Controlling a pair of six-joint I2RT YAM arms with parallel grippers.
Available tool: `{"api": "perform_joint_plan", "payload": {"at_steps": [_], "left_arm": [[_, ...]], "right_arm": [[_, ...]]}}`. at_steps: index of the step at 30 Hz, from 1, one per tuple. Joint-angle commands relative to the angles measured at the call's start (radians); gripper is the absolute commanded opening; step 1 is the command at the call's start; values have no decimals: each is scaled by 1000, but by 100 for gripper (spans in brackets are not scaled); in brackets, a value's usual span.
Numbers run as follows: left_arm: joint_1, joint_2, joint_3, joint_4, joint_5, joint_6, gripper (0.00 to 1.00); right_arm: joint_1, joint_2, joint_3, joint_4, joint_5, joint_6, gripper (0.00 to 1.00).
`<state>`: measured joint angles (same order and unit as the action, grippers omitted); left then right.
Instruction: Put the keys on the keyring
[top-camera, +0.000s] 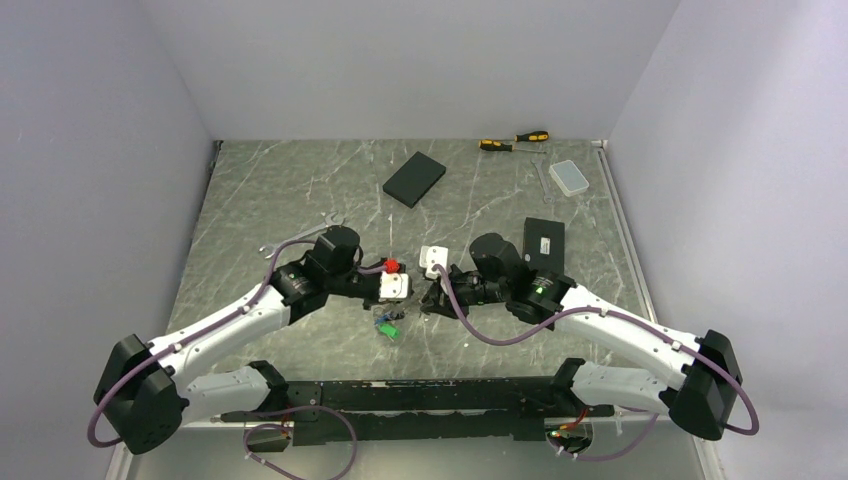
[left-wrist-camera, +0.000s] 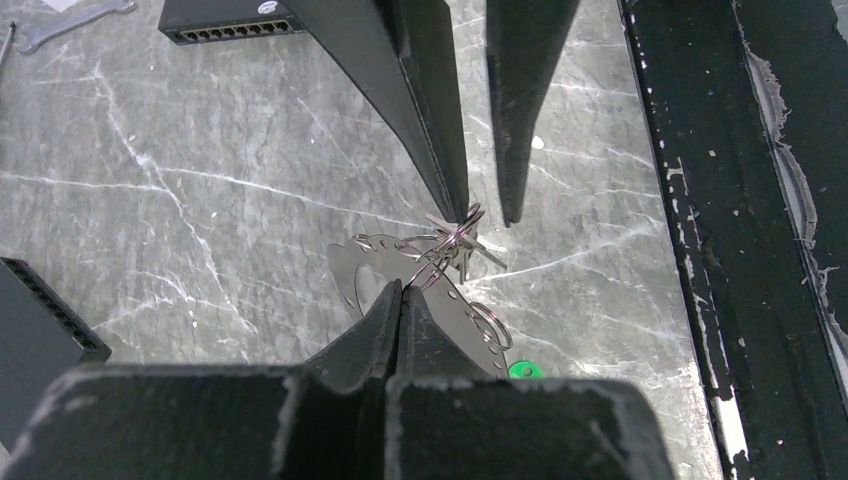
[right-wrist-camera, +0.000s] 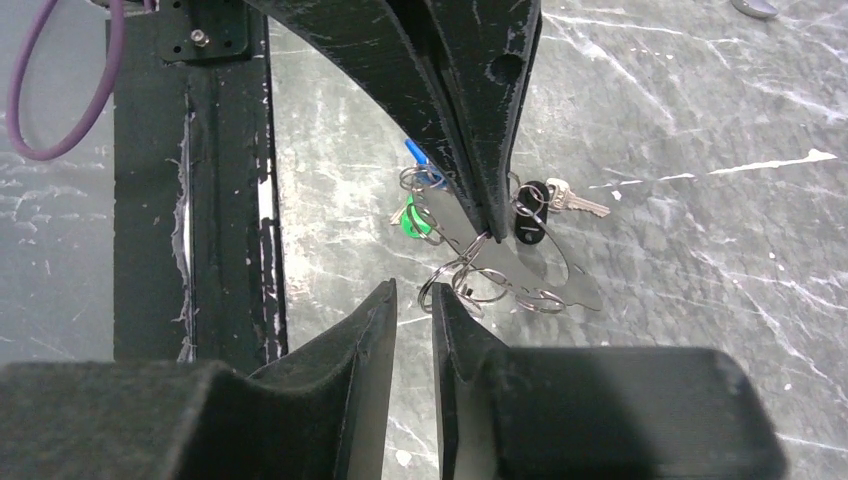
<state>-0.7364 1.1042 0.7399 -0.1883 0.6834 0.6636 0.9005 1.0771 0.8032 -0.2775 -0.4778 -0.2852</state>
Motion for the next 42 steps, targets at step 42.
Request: {"api": "perform_joint_plan", "payload": {"at_steps": [42], "left_arm": [[17, -20, 26, 38, -3, -28, 0]], "right_arm": [[10, -10, -63, 233, 89, 157, 8]]}}
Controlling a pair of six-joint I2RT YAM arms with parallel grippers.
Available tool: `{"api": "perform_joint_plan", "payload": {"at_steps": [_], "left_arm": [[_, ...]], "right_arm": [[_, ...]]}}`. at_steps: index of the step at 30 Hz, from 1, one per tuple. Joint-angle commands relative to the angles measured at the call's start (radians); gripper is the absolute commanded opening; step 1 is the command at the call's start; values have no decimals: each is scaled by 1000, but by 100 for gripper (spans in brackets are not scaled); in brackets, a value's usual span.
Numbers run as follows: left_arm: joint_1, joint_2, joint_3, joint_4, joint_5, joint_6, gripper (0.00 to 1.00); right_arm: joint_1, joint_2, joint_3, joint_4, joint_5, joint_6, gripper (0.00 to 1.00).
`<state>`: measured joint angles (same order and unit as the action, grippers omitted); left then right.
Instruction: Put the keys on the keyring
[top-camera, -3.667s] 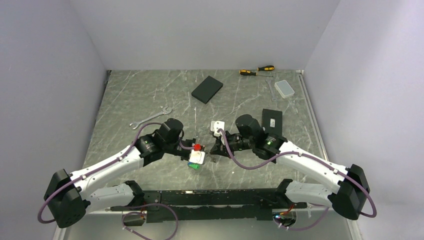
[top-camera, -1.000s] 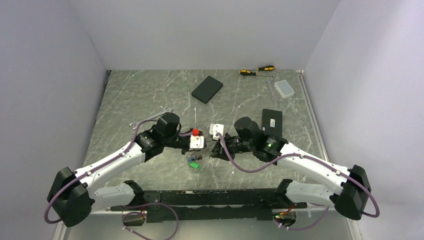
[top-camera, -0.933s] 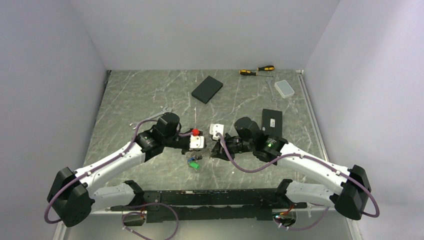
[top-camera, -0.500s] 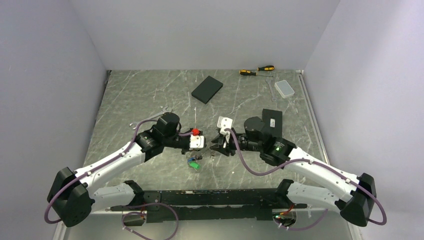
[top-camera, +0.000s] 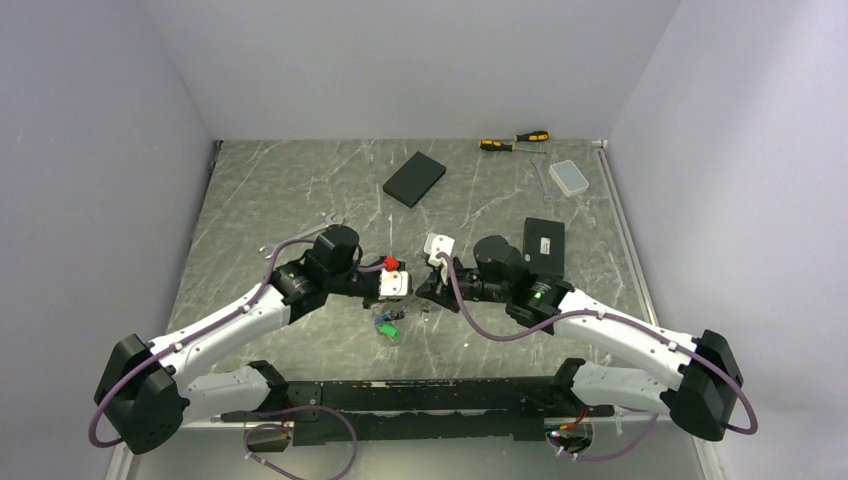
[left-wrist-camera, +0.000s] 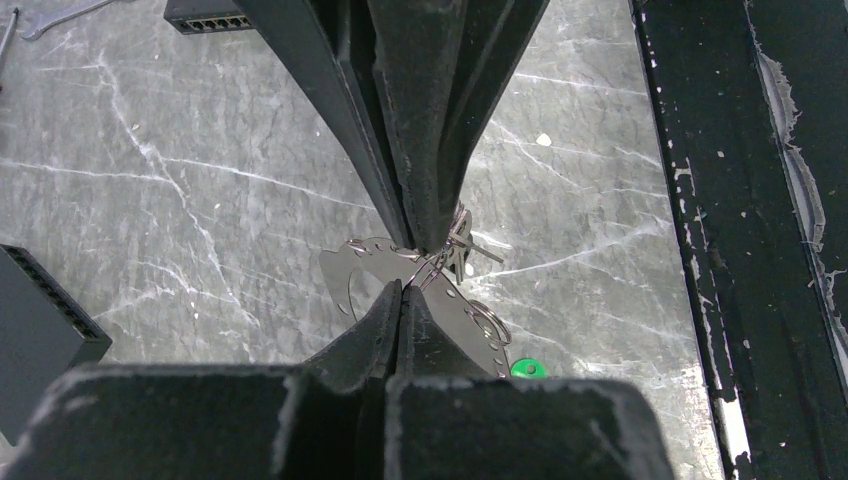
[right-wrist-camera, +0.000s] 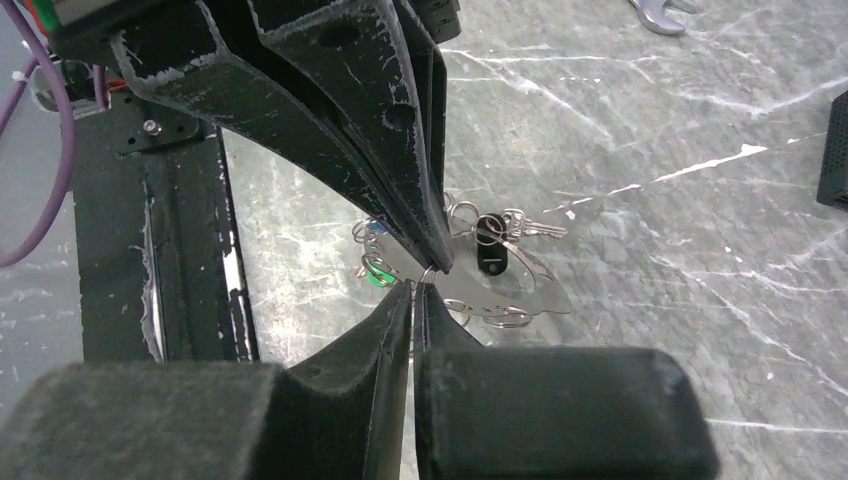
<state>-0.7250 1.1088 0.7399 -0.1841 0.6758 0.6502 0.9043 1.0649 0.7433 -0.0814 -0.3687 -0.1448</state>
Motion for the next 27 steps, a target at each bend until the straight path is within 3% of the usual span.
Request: {"api": "perform_joint_plan", "payload": {"at_steps": [1, 27], "left_arm": [[6, -25, 26, 34, 4, -15, 0], [6, -25, 26, 34, -11, -15, 0]], "right_arm": [[5, 4, -3, 33, -23, 17, 8], [5, -11, 14, -109, -91, 19, 10]]}}
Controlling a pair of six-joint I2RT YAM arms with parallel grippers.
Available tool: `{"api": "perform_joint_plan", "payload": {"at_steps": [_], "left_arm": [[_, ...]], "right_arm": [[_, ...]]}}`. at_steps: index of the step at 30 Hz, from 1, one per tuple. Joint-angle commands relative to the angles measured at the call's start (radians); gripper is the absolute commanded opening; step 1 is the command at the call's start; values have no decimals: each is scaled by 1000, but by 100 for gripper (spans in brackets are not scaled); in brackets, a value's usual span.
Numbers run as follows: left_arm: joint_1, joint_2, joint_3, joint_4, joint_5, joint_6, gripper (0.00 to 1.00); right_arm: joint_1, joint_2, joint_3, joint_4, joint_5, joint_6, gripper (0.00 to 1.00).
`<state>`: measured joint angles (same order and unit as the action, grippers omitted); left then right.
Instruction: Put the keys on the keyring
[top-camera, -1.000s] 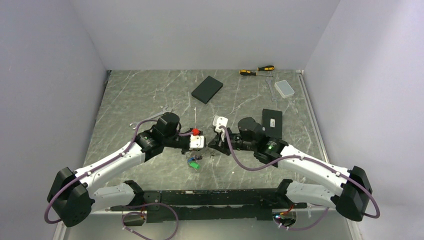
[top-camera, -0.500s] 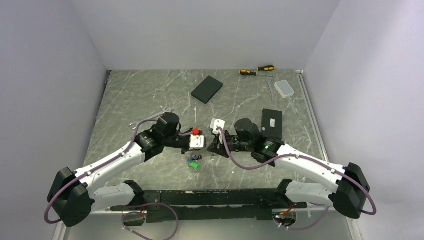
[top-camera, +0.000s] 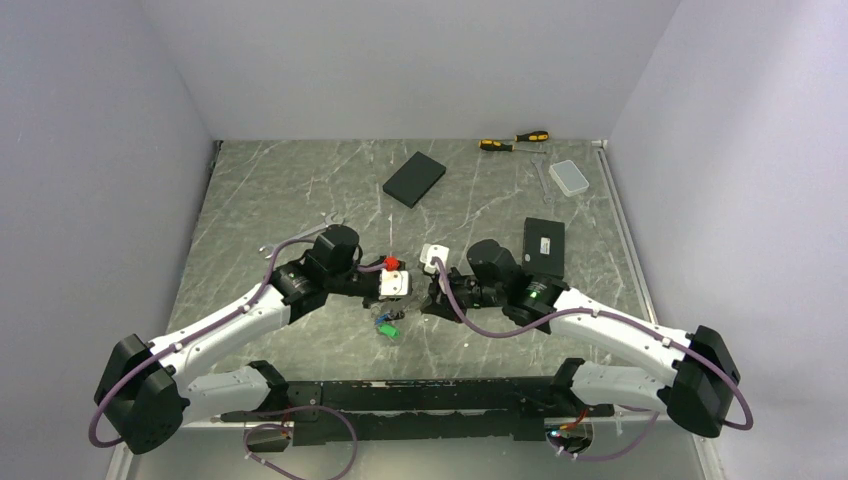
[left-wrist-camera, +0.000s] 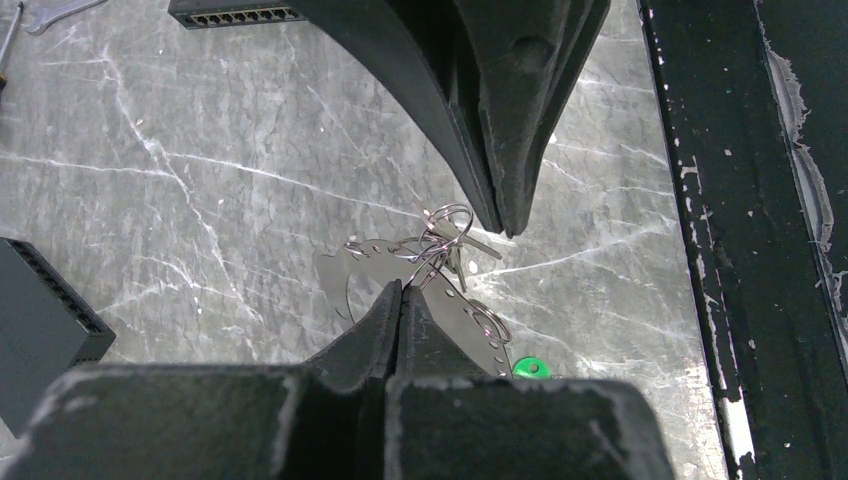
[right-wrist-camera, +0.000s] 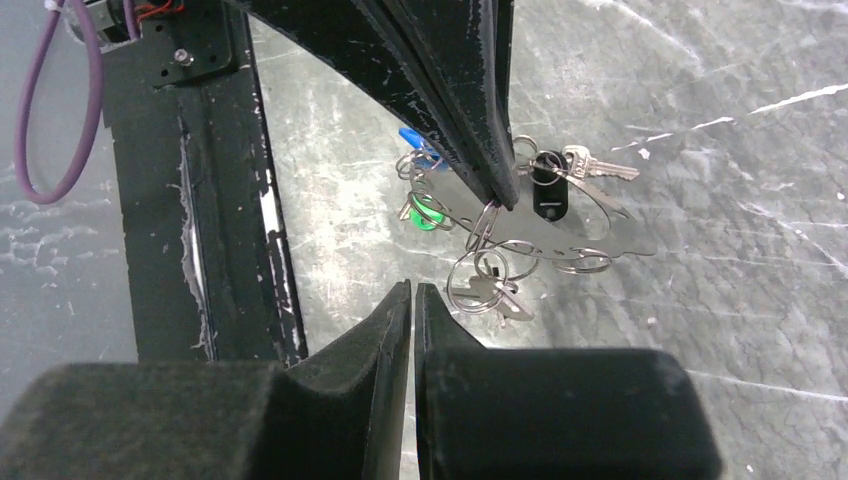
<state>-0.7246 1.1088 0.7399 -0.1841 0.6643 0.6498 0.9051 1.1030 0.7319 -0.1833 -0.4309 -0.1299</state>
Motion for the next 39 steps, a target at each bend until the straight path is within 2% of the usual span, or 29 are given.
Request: {"api": "perform_joint_plan", "payload": {"at_steps": [1, 3, 6, 8, 16, 20, 27, 39], "left_arm": [[6, -26, 26, 34, 1, -15, 0], [5, -25, 27, 34, 3, -15, 0], [5, -27, 27, 35, 2, -17, 0], [5, -27, 27, 36, -1, -18, 0], [5, -29, 25, 47, -10, -33, 0], [5, -29, 27, 46, -18, -35, 0], [6, -27, 27, 49, -26, -39, 0], [5, -29, 27, 52, -42, -45, 0]], "right_arm": [[5, -64, 23, 2, -25, 8, 11], [5, -94, 9, 38, 10, 20, 17], [3, -120, -9, 100, 99, 46, 35], [4, -121, -16, 134, 158, 67, 40], [4, -46, -18, 179, 228, 103, 42], [5, -41, -29, 214, 217, 106, 46], [4, -33, -44, 235, 182, 107, 48], [4, 9, -55, 253, 170, 101, 44]]}}
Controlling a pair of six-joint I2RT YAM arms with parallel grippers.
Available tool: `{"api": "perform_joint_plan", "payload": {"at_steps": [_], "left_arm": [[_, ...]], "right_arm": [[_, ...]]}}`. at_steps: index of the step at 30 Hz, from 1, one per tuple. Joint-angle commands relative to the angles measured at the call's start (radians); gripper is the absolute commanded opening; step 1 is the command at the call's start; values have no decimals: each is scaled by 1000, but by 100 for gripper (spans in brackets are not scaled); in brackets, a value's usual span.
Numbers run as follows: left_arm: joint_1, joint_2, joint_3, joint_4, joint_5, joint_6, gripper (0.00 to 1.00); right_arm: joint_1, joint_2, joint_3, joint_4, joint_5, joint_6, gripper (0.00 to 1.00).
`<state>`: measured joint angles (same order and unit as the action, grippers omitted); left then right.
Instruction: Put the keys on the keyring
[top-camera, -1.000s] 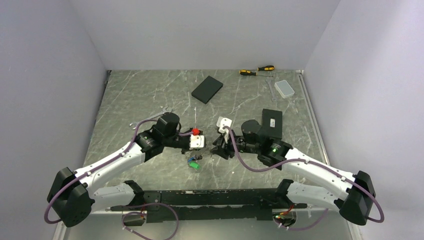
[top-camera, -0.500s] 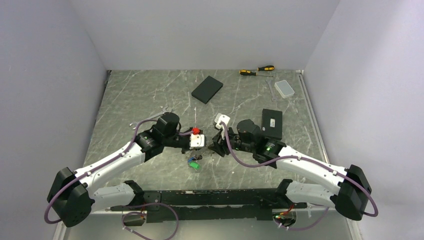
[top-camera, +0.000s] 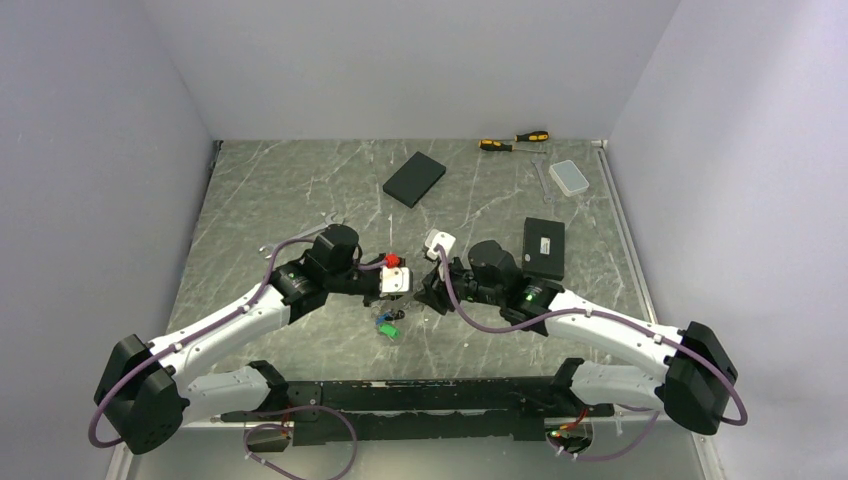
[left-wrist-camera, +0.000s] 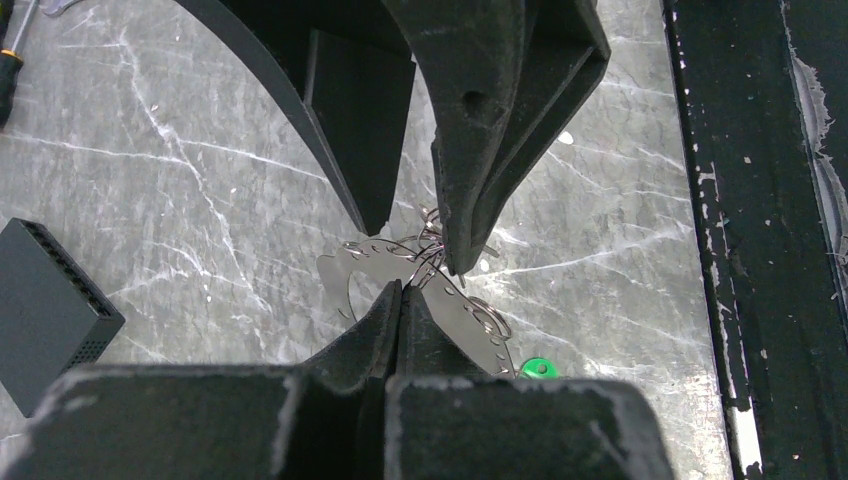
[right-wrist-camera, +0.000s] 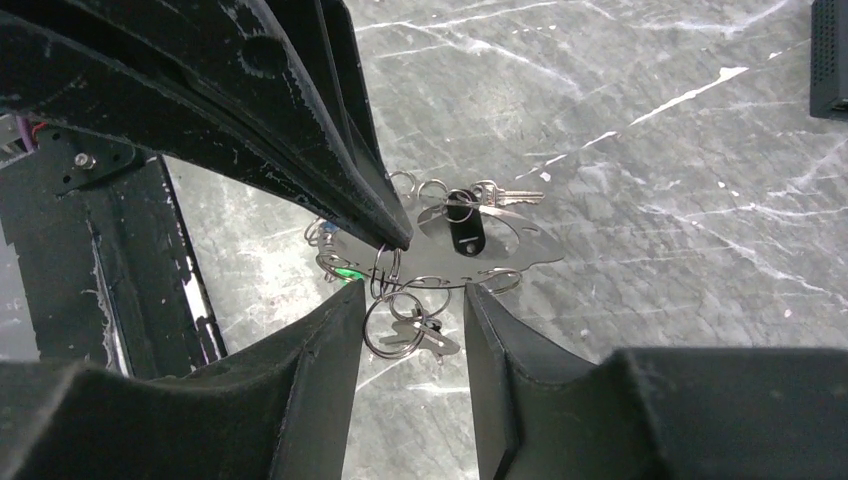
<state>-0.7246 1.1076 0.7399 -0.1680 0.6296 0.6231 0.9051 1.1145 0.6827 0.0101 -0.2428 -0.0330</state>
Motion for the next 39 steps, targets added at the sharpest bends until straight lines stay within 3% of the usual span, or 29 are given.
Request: {"api": "perform_joint_plan", "payload": {"at_steps": [1, 8, 14, 22, 32, 33, 39], "left_arm": [[5, -28, 27, 37, -10, -20, 0], [7, -26, 27, 38, -13, -22, 0], [8, -26, 26, 41, -14, -25, 0], [9, -26, 24, 43, -22, -28, 0], [10, -20, 44, -16, -1, 17, 0], [10, -21, 49, -32, 3, 27, 1], [11, -34, 63, -96, 66, 75, 34]], "right_arm": [[4, -2, -7, 60, -19, 5, 43], [5, 1, -12, 76, -19, 7, 30], [5, 5, -14, 94, -24, 10, 29], [5, 21, -12, 92, -32, 2, 0], [5, -33, -29, 87, -60, -70, 0], [6, -39, -24, 77, -62, -82, 0], [8, -61, 13, 15, -85, -136, 0]]}}
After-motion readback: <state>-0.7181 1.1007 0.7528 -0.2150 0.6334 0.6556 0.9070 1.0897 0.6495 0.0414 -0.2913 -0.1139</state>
